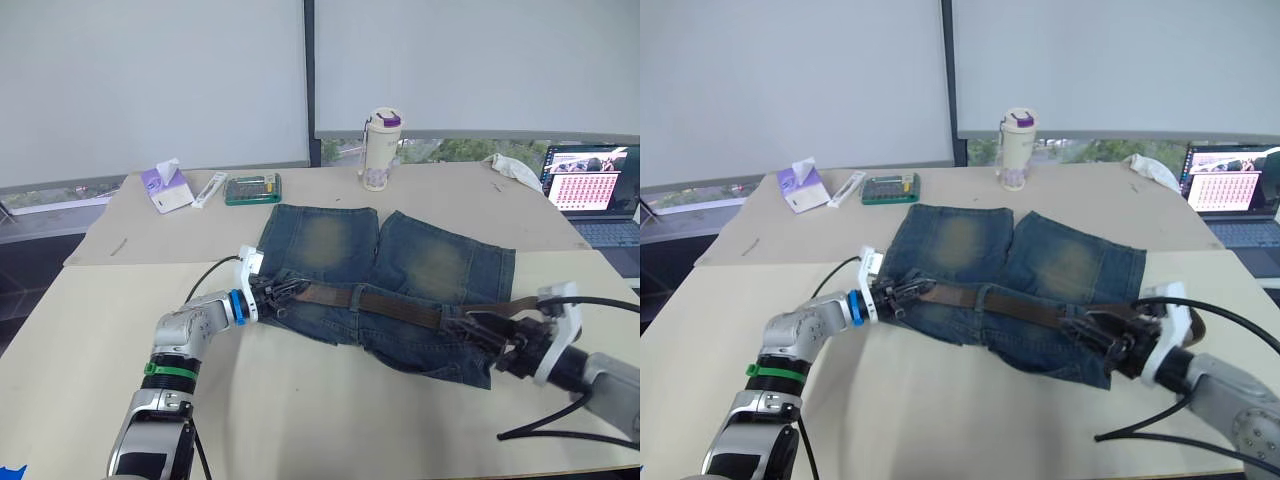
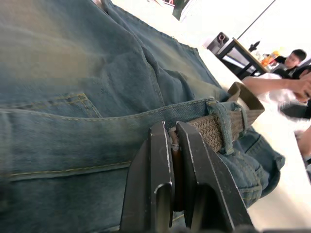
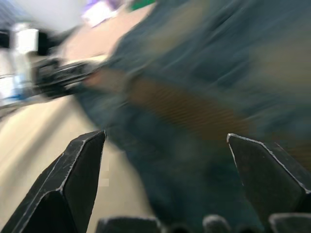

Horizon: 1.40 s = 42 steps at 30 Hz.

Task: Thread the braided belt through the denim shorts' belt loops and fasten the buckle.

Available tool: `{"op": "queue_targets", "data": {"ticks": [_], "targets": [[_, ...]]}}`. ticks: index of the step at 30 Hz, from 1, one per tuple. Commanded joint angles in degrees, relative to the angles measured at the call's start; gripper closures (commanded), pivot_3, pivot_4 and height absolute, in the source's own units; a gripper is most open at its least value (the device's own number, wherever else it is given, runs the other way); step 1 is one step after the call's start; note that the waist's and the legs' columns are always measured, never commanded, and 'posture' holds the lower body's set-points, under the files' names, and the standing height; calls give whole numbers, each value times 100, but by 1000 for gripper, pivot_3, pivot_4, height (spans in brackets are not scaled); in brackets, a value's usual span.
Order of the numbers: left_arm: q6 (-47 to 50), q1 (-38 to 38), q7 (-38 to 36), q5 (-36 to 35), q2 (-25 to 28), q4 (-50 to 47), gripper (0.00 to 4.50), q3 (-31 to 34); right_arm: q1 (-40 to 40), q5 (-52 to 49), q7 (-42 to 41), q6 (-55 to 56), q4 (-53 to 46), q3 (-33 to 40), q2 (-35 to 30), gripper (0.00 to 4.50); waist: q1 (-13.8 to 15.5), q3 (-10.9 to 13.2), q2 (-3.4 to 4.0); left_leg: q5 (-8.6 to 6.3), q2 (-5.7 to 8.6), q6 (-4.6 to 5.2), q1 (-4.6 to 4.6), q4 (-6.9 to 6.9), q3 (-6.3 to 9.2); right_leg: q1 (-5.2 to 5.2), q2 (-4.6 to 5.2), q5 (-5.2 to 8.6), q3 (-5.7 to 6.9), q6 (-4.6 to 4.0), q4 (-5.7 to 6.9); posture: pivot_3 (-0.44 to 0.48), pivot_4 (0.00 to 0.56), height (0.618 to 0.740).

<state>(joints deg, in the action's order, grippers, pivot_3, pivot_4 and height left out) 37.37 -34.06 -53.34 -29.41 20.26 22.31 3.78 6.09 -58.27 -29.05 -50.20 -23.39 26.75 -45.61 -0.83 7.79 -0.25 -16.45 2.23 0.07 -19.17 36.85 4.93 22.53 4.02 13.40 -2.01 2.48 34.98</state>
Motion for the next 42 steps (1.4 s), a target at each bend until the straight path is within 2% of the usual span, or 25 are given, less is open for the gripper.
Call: {"op": "queue_targets", "data": {"ticks": [1, 7, 10, 13, 19, 24, 28, 32, 38, 42], "targets": [[-171, -174, -101, 81, 106, 96, 4500, 31, 198, 449, -298, 59, 22, -72, -301, 14, 7, -1, 1, 0, 0, 1, -3, 0, -1, 2, 0, -1, 0, -1, 0, 0, 150, 740], [-156, -211, -88, 98, 7, 23, 4500, -47, 213, 923, -194, -145, 163, -476, -328, 14, 16, 3, -5, -1, -1, 1, -4, 4, -2, 2, 13, -19, -4, -31, 1, 0, 150, 740], [-104, -202, -28, 75, -90, -63, 4500, -61, 31, 1338, -99, -125, 299, -934, -279, 14, 15, 3, -5, -1, 0, 1, -3, 5, -3, 1, 15, -19, -3, -30, 1, 0, 150, 740], [-62, -219, 16, 65, -146, -121, 4500, -56, -64, 1708, -131, 50, 375, -1205, -294, 812, 19, 3, -6, 0, 1, 1, -3, 5, -2, 2, 17, -19, -3, -31, 1, 0, 150, 740], [20, -200, 111, 37, -228, -273, 4500, -53, -109, 2573, -359, 592, 739, -1546, -411, 2880, 20, -1, -14, 0, 4, 0, 0, 7, -2, -4, 18, -3, -2, -4, 1, 0, 150, 740], [58, -118, 281, 34, -409, -466, 4500, -76, 31, 3431, -437, 900, 1138, -1662, -868, 4476, 54, 0, -19, 0, 5, 0, 10, 8, -2, -17, 25, -6, -2, -9, -1, 0, 150, 740], [104, -90, 386, 3, -660, -594, 4500, -159, 221, 3521, -351, 707, 1389, -1273, -933, 4476, 179, -1, -34, 0, 11, 0, 37, 18, -1, -27, 35, -5, 0, -5, -5, 0, 150, 740], [92, -21, 452, -2, -875, -689, 4500, -250, 771, 3811, -324, 658, 1723, -828, -1146, 4476, 298, 2, -52, -1, 23, 1, 38, 27, 6, -32, 45, -17, -3, -21, -11, 0, 150, 740], [375, 324, 483, -174, -1058, -1196, 4500, -454, 1383, 4021, 32, 538, 2172, 314, -1015, 4476, 384, 6, -72, -1, 29, 2, 29, 27, 15, -36, 46, -15, -7, -18, -20, 0, 150, 740], [481, 392, 518, -216, -1121, -1251, 4500, -456, 1532, 4133, 71, 914, 2253, 700, -885, 4476, 366, 9, -77, -1, 30, 2, -6, 27, 19, -33, 44, -13, -10, -14, -20, 0, 150, 740]]}}
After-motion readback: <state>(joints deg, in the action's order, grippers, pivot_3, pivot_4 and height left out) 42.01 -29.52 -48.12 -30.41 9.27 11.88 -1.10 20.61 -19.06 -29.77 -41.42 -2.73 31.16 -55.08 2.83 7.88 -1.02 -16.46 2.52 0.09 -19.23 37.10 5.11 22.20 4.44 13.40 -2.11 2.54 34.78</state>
